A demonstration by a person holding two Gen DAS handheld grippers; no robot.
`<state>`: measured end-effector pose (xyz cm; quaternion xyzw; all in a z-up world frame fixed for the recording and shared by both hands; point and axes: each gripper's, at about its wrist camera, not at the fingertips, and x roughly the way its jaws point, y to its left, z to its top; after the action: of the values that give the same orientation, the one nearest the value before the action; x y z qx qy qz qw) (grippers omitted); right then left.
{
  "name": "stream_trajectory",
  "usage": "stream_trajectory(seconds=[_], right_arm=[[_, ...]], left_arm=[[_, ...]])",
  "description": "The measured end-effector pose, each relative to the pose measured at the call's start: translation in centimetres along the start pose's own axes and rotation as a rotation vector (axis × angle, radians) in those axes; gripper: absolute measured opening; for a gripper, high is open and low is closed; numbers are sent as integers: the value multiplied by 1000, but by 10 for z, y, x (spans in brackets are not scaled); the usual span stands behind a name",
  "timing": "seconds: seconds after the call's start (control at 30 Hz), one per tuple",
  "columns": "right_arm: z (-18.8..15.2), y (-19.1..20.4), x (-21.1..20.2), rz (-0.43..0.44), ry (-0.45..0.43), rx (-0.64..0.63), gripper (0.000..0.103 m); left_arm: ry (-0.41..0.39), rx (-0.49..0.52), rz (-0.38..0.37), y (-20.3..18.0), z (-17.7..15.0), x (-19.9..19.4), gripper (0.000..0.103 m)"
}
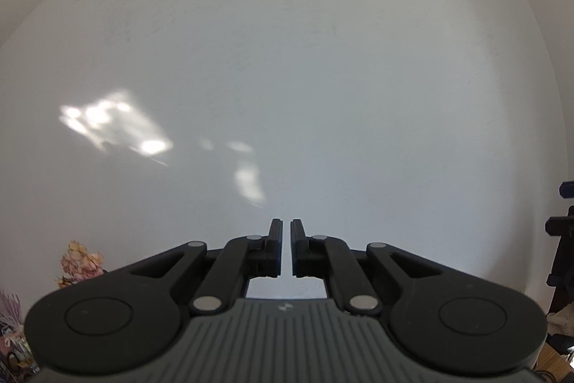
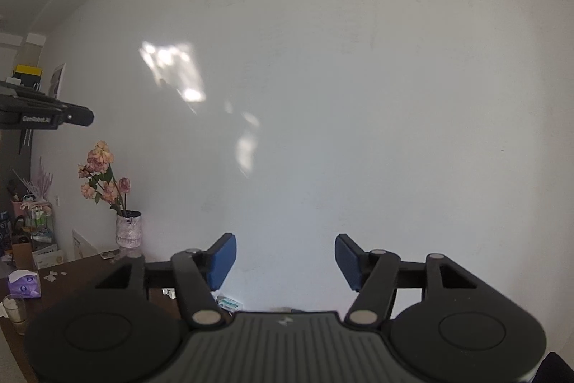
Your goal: Fold clothes
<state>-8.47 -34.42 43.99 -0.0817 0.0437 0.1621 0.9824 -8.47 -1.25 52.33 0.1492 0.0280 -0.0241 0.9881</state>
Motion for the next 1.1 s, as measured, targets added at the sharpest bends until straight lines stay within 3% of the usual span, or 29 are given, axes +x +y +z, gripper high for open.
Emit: stream_trajectory(seconds=[0.07, 0.13, 0.27, 0.37, 0.5, 0.73, 0.87, 1.1], right_arm=[[-4, -2, -6, 11, 19, -17, 68], [-25, -2, -2, 21, 49, -37, 76], [-108, 1, 22, 94, 163, -13, 78], [-171, 8, 47, 107, 198, 0, 78], [-222, 15, 99, 93, 243, 25, 78], [-281, 7, 211, 97, 308, 59, 77], [-312, 1, 272, 92, 388, 65, 75], [-345, -8, 382, 116, 527, 74, 65]], left_arm=[[21, 28, -2, 3, -14, -2, 5], [58, 34, -14, 3, -47, 8, 8], [196, 50, -53, -6, -169, 47, 28], [291, 27, -96, -15, -259, 94, 28], [398, -76, -179, -40, -343, 152, 25], [318, -81, -386, -101, -394, 237, 26], [349, -26, -456, -137, -411, 290, 27], [448, -78, -550, -172, -447, 395, 27]])
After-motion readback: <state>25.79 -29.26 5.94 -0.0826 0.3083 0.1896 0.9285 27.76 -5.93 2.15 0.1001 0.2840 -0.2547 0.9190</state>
